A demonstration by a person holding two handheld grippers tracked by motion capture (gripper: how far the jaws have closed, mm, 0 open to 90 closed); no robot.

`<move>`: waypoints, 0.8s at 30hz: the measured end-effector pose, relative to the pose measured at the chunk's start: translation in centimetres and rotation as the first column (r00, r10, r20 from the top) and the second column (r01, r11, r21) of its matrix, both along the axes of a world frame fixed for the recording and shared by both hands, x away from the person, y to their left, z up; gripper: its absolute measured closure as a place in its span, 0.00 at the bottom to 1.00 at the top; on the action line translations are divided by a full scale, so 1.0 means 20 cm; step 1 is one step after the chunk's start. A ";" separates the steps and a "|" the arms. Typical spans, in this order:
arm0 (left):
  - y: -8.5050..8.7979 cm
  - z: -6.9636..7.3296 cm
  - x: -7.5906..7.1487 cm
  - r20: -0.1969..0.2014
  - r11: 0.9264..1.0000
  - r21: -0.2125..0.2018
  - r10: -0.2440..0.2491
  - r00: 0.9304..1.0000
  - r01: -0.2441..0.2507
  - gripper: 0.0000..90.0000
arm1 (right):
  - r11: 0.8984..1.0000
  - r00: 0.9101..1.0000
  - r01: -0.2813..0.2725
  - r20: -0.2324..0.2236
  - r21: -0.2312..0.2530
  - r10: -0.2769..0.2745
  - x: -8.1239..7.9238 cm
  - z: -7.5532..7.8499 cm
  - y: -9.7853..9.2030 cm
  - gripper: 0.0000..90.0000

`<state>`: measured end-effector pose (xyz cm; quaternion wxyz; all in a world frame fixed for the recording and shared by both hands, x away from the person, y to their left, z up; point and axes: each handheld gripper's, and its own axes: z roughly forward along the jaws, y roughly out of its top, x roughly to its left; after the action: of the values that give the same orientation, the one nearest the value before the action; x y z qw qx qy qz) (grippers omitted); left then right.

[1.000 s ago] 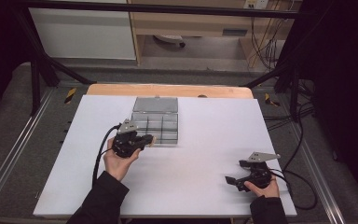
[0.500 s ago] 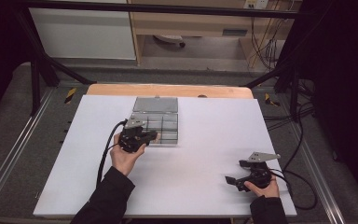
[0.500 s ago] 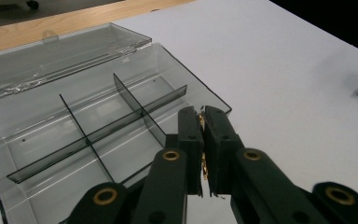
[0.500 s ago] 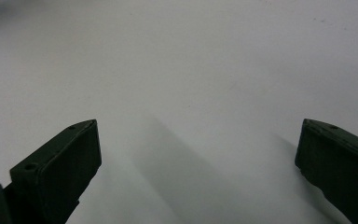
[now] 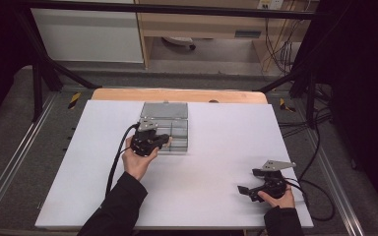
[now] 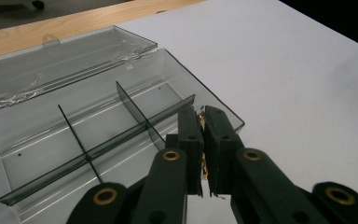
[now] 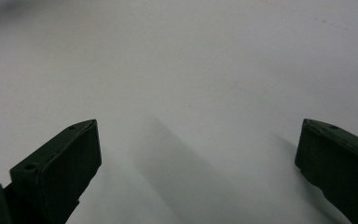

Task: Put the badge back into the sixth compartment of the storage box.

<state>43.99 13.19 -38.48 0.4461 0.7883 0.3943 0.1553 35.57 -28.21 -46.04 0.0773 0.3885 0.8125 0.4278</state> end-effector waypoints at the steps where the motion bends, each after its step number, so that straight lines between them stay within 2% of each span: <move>1: 0.00 0.00 0.01 -0.001 1.000 -0.001 0.000 1.000 0.000 0.95 | 1.000 1.000 0.000 -0.001 -0.001 0.000 0.00 0.00 0.00 0.01; 24: -0.12 -0.07 0.13 -0.019 1.000 0.025 0.004 1.000 -0.004 0.96 | 1.000 1.000 -0.001 0.000 -0.001 0.001 0.00 0.00 0.00 0.01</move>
<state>46.52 10.82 -39.91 0.4320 0.7946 0.3981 0.1534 35.58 -28.21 -46.05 0.0774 0.3882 0.8128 0.4274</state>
